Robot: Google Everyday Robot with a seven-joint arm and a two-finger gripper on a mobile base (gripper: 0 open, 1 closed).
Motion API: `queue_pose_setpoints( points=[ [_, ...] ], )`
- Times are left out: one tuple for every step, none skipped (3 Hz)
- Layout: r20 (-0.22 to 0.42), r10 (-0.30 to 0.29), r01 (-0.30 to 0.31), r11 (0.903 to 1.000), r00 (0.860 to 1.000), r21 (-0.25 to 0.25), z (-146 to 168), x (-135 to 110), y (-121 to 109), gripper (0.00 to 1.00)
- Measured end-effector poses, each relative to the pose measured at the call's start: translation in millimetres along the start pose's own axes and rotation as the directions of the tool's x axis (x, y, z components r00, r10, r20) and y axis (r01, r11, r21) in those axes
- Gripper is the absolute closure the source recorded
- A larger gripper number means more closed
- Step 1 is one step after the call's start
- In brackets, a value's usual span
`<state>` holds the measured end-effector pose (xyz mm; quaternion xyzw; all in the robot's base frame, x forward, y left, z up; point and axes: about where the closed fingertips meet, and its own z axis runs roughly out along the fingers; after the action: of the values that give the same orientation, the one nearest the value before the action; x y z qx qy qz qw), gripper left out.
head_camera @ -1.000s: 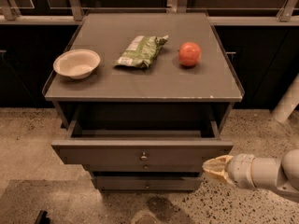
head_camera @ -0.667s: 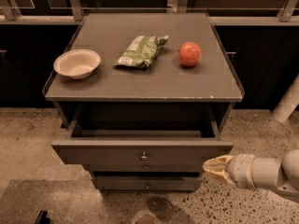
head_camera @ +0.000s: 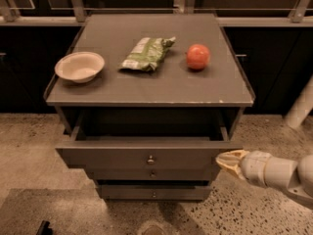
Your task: Close top drawer
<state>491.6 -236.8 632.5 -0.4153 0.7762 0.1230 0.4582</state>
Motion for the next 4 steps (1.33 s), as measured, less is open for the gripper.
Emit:
queue_pose_setpoints(
  points=[
    [0.023,-0.019,0.018,0.9987,1.000,0.048,9.4,-10.2,-22.9,1.00],
    [0.030,-0.021,0.019,0.9978,0.999,0.064,11.2,-12.6,-31.3,1.00],
    [0.051,-0.019,0.013,0.9938,0.998,0.110,19.4,-16.9,-56.4,1.00],
    [0.062,-0.014,0.006,0.9913,0.998,0.132,23.9,-17.5,-68.3,1.00]
  ],
)
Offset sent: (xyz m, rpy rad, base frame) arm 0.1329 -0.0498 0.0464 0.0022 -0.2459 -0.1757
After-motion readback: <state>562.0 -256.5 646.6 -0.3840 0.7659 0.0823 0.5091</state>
